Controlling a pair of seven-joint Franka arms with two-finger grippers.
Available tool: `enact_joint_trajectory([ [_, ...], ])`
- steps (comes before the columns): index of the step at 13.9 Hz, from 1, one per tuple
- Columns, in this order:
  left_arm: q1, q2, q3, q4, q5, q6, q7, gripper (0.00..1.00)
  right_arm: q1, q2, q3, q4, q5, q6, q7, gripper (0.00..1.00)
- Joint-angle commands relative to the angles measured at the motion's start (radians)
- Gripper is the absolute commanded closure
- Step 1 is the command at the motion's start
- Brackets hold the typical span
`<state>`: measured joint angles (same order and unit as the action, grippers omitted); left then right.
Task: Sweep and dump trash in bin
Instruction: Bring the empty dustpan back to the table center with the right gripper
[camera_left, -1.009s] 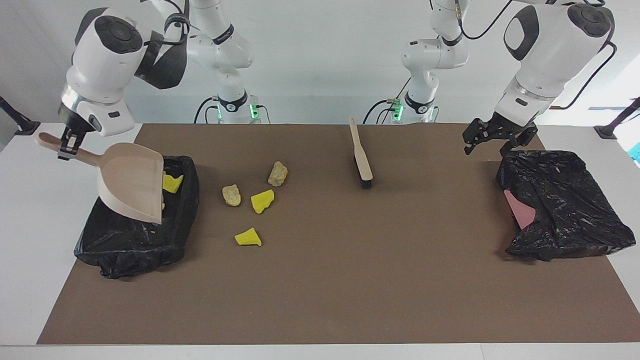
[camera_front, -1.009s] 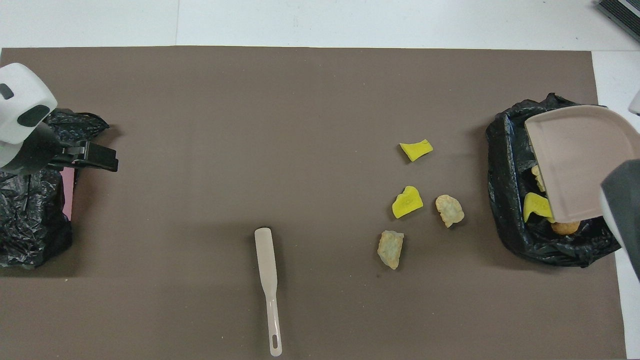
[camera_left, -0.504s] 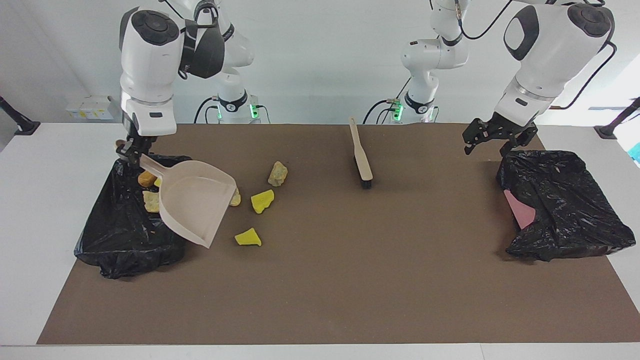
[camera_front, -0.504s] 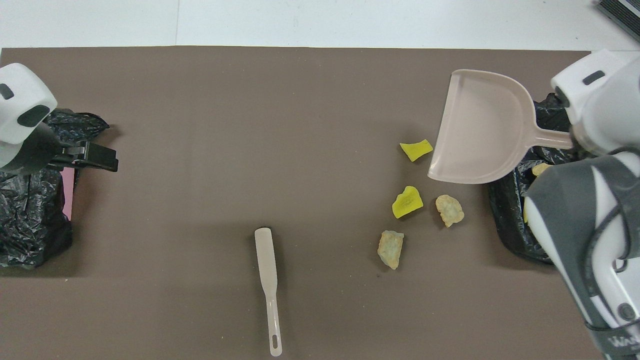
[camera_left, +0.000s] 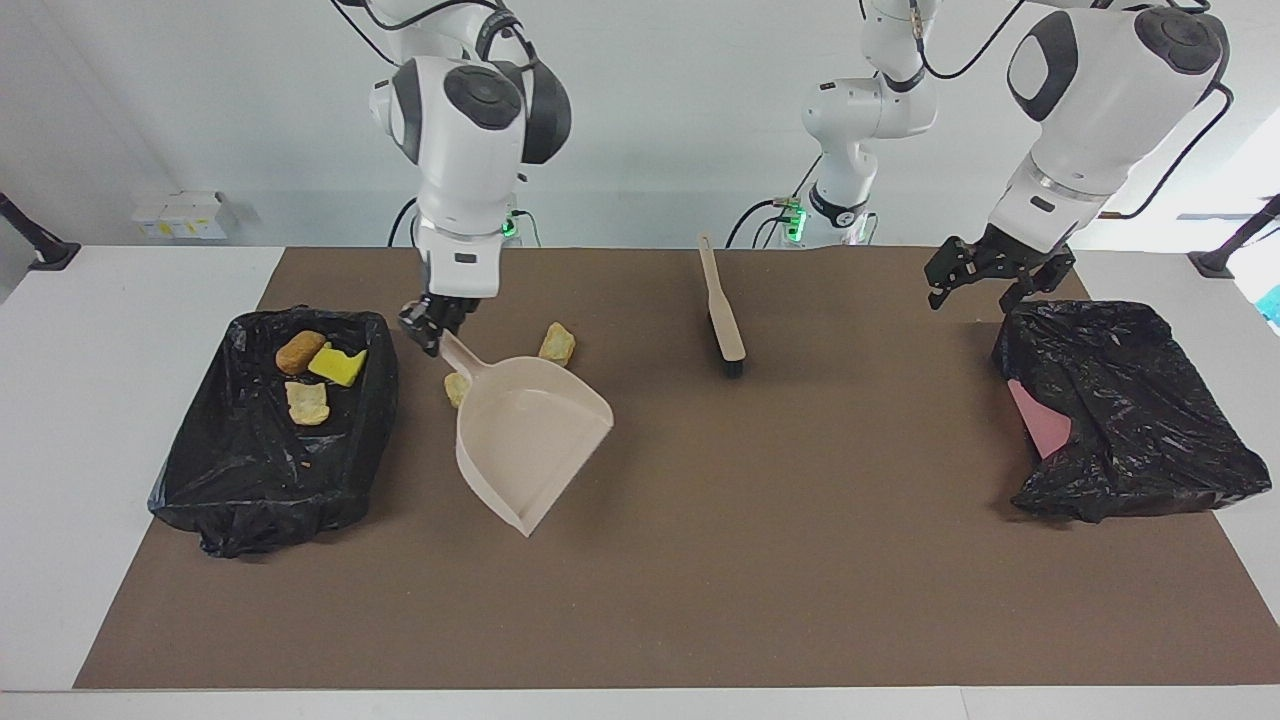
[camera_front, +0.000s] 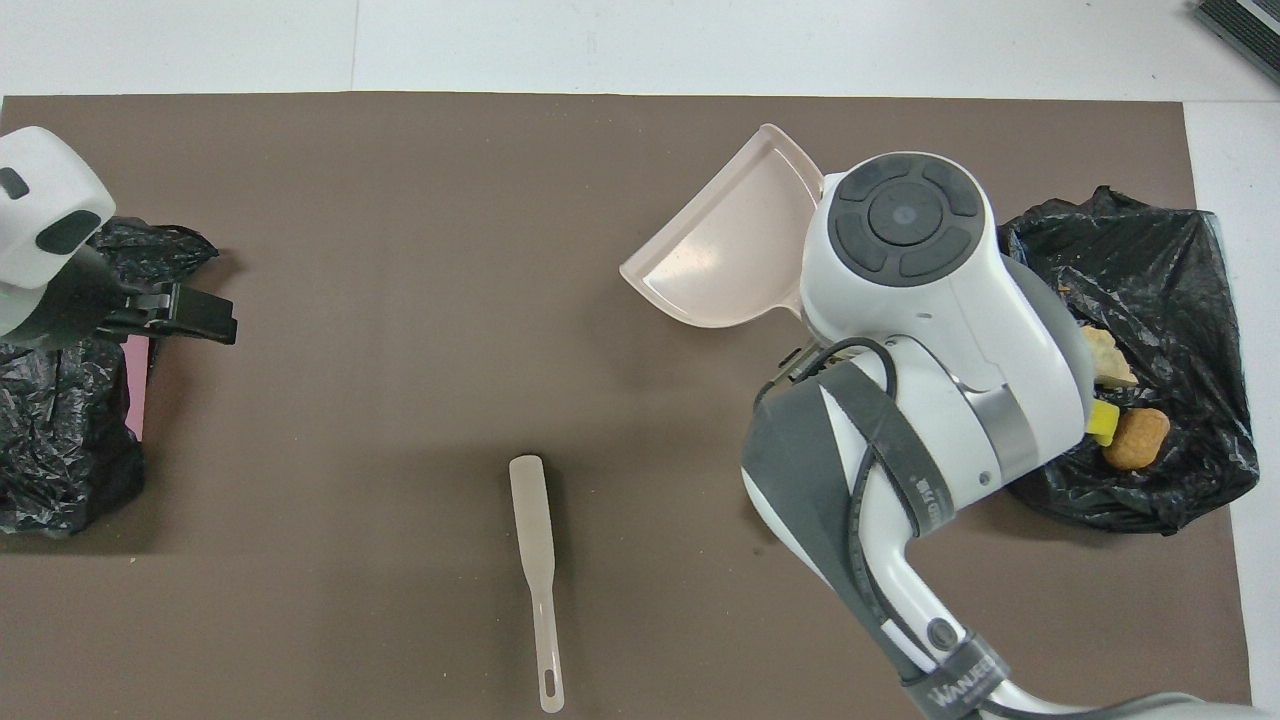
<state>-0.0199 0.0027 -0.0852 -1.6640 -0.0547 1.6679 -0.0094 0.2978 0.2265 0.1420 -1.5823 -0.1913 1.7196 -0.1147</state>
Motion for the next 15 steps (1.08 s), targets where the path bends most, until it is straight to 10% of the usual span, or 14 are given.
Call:
enact_joint_trajectory([
  [1, 0.009, 0.010, -0.008, 0.023, 0.018, -0.023, 0.006, 0.00, 0.016, 0.045, -0.004, 0.071, 0.099, -0.005, 0.198, 1.00],
  [15, -0.006, 0.008, -0.011, 0.020, 0.018, -0.013, 0.008, 0.00, 0.280, 0.382, -0.004, 0.248, 0.213, 0.262, 0.757, 1.00],
])
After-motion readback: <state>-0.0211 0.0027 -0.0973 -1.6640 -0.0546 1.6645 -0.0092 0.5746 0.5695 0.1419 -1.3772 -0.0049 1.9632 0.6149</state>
